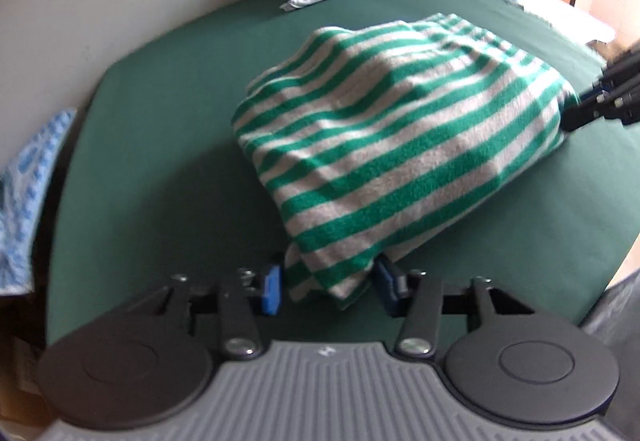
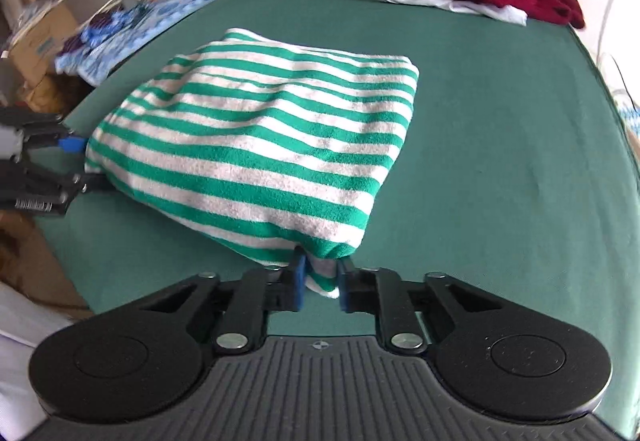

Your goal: Fold clothes

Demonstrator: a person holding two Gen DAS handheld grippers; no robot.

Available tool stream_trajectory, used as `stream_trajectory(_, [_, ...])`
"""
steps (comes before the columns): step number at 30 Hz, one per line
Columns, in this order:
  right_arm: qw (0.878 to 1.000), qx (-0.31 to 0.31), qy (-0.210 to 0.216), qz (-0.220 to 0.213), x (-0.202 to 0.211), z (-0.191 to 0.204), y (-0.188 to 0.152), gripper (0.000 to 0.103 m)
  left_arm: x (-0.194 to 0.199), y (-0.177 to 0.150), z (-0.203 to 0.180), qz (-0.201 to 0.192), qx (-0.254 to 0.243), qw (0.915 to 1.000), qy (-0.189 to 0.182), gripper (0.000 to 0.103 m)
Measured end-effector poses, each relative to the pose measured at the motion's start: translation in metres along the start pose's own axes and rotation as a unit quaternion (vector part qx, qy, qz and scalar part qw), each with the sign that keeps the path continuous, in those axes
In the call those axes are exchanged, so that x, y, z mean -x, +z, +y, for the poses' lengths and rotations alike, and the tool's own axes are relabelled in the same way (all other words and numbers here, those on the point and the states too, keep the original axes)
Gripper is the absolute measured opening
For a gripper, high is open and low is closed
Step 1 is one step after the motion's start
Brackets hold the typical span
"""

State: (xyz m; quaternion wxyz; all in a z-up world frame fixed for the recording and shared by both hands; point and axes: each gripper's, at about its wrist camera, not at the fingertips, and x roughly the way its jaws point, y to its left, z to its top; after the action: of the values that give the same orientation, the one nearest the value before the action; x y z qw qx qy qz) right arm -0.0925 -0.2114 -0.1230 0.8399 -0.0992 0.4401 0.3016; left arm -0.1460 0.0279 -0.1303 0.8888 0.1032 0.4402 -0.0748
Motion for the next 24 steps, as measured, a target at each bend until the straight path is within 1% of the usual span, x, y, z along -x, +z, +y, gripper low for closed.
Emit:
stream_trajectory(2, [1.0, 0.027, 0.0, 0.016, 0.002, -0.003, -0.004, 0.007, 0.0, -0.003, 0.006, 0.004, 0.01, 0.9999, -0.006, 0.045])
stream_trajectory(4, [0.999, 0.02, 0.014, 0.021, 0.002, -0.009, -0.007, 0.007, 0.0, -0.005, 0.009, 0.008, 0.018, 0.9998, -0.005, 0.048])
stream_trajectory(6, [0.999, 0.008, 0.037, 0.017, 0.009, -0.015, -0.002, 0.01, 0.004, -0.003, 0.005, 0.018, 0.007, 0.9998, 0.002, 0.046])
stream_trajectory(7, [0.999, 0.004, 0.05, 0.013, 0.015, -0.019, 0.002, 0.019, 0.01, -0.002, 0.004, 0.017, 0.004, 0.9998, -0.001, 0.046])
stream_trajectory(8, [0.999, -0.007, 0.053, 0.003, 0.022, -0.025, 0.006, 0.036, 0.017, -0.001, 0.003, 0.014, 0.005, 0.9999, -0.007, 0.045])
stream_trajectory(9, [0.998, -0.02, 0.053, -0.009, 0.03, -0.033, 0.01, 0.046, 0.026, 0.001, 0.005, 0.005, 0.012, 0.9998, -0.017, 0.05])
stream_trajectory(10, [0.998, -0.035, 0.057, -0.011, 0.029, -0.038, 0.013, 0.059, 0.034, 0.003, 0.01, -0.006, 0.024, 0.9994, -0.025, 0.059])
stream_trajectory(11, [0.997, -0.05, 0.062, -0.008, 0.025, -0.041, 0.016, 0.061, 0.041, 0.007, 0.014, -0.019, 0.037, 0.9988, -0.028, 0.078])
stream_trajectory(12, [0.996, -0.064, 0.068, -0.004, 0.021, -0.045, 0.018, 0.061, 0.045, 0.01, 0.02, -0.036, 0.053, 0.9976, -0.025, 0.091])
stream_trajectory(13, [0.994, -0.079, 0.073, -0.001, 0.016, -0.048, 0.021, 0.061, 0.046, 0.015, 0.026, -0.051, 0.071, 0.9959, -0.024, 0.096])
stream_trajectory(14, [0.992, -0.094, 0.078, 0.003, 0.012, -0.052, 0.024, 0.061, 0.043, 0.019, 0.032, -0.056, 0.088, 0.9941, -0.028, 0.1])
stream_trajectory(15, [0.991, -0.109, 0.084, 0.007, 0.007, -0.055, 0.026, 0.06, 0.035, 0.023, 0.038, -0.05, 0.106, 0.9925, -0.033, 0.1])
stream_trajectory(16, [0.988, -0.124, 0.089, 0.01, 0.003, -0.059, 0.029, 0.058, 0.024, 0.027, 0.044, -0.034, 0.125, 0.991, -0.035, 0.099])
stream_trajectory(17, [0.986, -0.138, 0.095, 0.014, -0.001, -0.062, 0.032, 0.056, 0.011, 0.03, 0.049, -0.017, 0.142, 0.989, -0.036, 0.094])
stream_trajectory(19, [0.98, -0.168, 0.105, 0.021, -0.01, -0.069, 0.037, 0.055, -0.008, 0.033, 0.056, 0.005, 0.17, 0.9844, -0.045, 0.095])
stream_trajectory(21, [0.973, -0.197, 0.116, 0.028, -0.019, -0.076, 0.043, 0.055, -0.015, 0.033, 0.058, 0.006, 0.187, 0.9808, -0.054, 0.097])
stream_trajectory(22, [0.972, -0.202, 0.118, 0.029, -0.02, -0.077, 0.043, 0.055, -0.018, 0.033, 0.059, 0.006, 0.195, 0.9791, -0.058, 0.098])
stream_trajectory(24, [0.971, -0.204, 0.12, 0.029, -0.018, -0.077, 0.042, 0.055, -0.021, 0.034, 0.058, 0.005, 0.197, 0.9783, -0.062, 0.1])
